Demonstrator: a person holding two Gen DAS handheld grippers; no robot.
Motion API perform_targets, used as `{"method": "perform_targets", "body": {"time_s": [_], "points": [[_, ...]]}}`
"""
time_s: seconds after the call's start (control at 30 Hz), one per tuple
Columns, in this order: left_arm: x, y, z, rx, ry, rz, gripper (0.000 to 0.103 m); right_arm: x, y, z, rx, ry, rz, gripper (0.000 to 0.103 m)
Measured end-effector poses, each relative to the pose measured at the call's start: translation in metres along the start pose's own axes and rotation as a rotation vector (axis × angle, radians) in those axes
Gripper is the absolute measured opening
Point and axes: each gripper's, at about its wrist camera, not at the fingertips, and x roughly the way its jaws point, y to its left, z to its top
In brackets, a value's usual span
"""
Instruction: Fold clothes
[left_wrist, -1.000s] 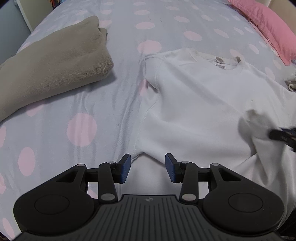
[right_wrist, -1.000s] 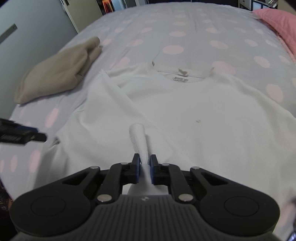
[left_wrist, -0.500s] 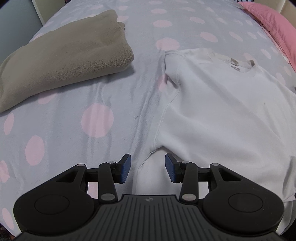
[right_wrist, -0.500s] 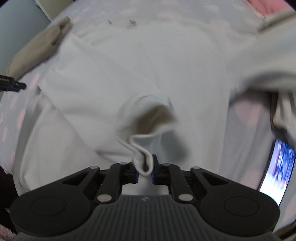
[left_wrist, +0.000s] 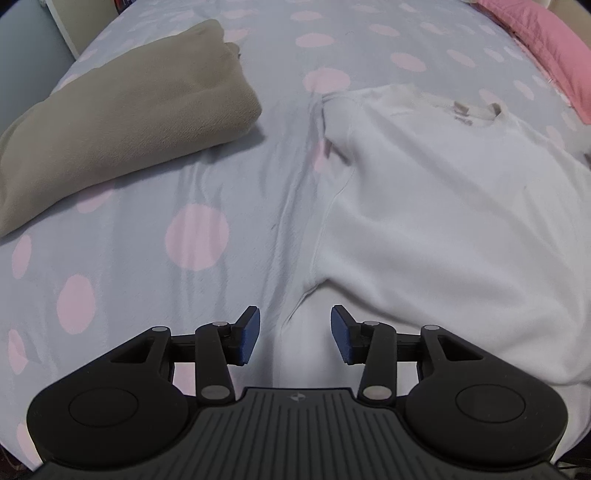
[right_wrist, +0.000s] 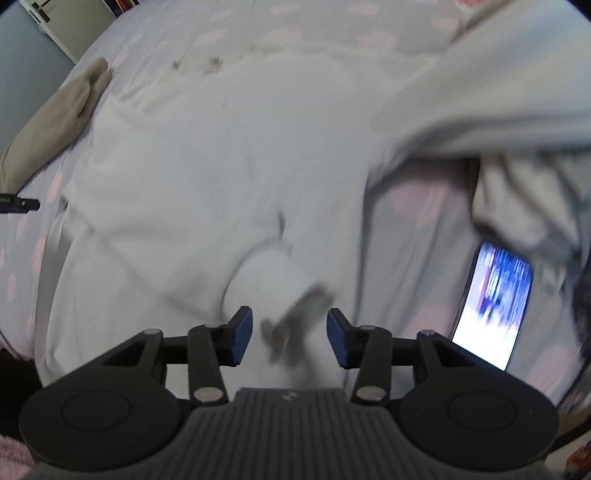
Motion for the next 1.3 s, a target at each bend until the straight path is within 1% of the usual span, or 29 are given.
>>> {"method": "perform_targets", "body": {"time_s": [0.07, 0.13, 0.17, 0.23, 0.27, 0.37, 0.43, 0.47, 0.53, 0.6, 0.7, 0.77, 0.83, 0.87, 0.9, 0.93, 1.0, 1.03, 1.1, 1.17, 1.2, 1.3], "points": [[-0.002, -0.004, 0.016, -0.024, -0.005, -0.009, 0.043, 0.013, 0.006, 0.014, -0.068, 0.018, 0.010, 0.049], [-0.003, -0.011, 0.034, -0.044, -0.018, -0.025, 0.045, 0.028, 0.012, 0.022, -0.115, 0.058, 0.033, 0.049], [-0.001, -0.014, 0.045, -0.057, -0.024, -0.032, 0.048, 0.036, 0.008, 0.025, -0.139, 0.074, 0.044, 0.050], [0.004, -0.020, 0.068, -0.085, -0.036, -0.045, 0.049, 0.049, 0.010, 0.031, -0.176, 0.091, 0.028, 0.050], [0.007, -0.023, 0.079, -0.100, -0.042, -0.051, 0.049, 0.053, 0.010, 0.033, -0.187, 0.090, 0.017, 0.050], [0.023, -0.030, 0.115, -0.149, -0.044, -0.065, 0.050, 0.060, 0.005, 0.034, -0.181, 0.095, 0.037, 0.051], [0.036, -0.036, 0.137, -0.154, -0.035, -0.068, 0.050, 0.062, 0.001, 0.035, -0.173, 0.107, 0.056, 0.052], [0.043, -0.041, 0.147, -0.146, -0.029, -0.058, 0.050, 0.064, -0.001, 0.035, -0.172, 0.111, 0.058, 0.053], [0.058, -0.049, 0.165, -0.134, -0.013, -0.013, 0.051, 0.065, -0.006, 0.037, -0.165, 0.109, 0.051, 0.062], [0.076, -0.054, 0.176, -0.137, 0.010, 0.019, 0.051, 0.067, -0.010, 0.039, -0.149, 0.113, 0.055, 0.063], [0.100, -0.057, 0.189, -0.164, 0.051, 0.030, 0.051, 0.071, -0.015, 0.041, -0.129, 0.131, 0.066, 0.066], [0.109, -0.059, 0.193, -0.169, 0.072, 0.041, 0.051, 0.075, -0.017, 0.042, -0.123, 0.143, 0.075, 0.066], [0.117, -0.061, 0.196, -0.173, 0.096, 0.058, 0.036, 0.078, -0.019, 0.042, -0.113, 0.157, 0.088, 0.064], [0.117, -0.059, 0.195, -0.176, 0.102, 0.055, 0.022, 0.079, -0.021, 0.042, -0.103, 0.164, 0.099, 0.062], [0.115, -0.057, 0.195, -0.179, 0.103, 0.048, 0.020, 0.079, -0.022, 0.041, -0.092, 0.170, 0.111, 0.048], [0.113, -0.055, 0.195, -0.182, 0.104, 0.040, 0.017, 0.079, -0.023, 0.040, -0.084, 0.174, 0.132, 0.030], [0.109, -0.049, 0.194, -0.189, 0.103, 0.025, 0.012, 0.076, -0.020, 0.040, -0.091, 0.167, 0.157, 0.020], [0.106, -0.046, 0.194, -0.194, 0.099, 0.017, 0.011, 0.073, -0.018, 0.041, -0.104, 0.158, 0.159, 0.012], [0.096, -0.039, 0.196, -0.185, 0.082, 0.017, 0.010, 0.064, -0.011, 0.043, -0.140, 0.127, 0.145, 0.011], [0.085, -0.032, 0.200, -0.169, 0.061, 0.026, 0.010, 0.053, -0.010, 0.053, -0.160, 0.094, 0.145, 0.010], [0.079, -0.027, 0.202, -0.158, 0.048, 0.035, 0.009, 0.047, -0.009, 0.060, -0.169, 0.076, 0.148, 0.010], [0.067, -0.011, 0.209, -0.143, 0.025, 0.061, 0.009, 0.035, -0.007, 0.094, -0.213, 0.002, 0.108, 0.010]]}}
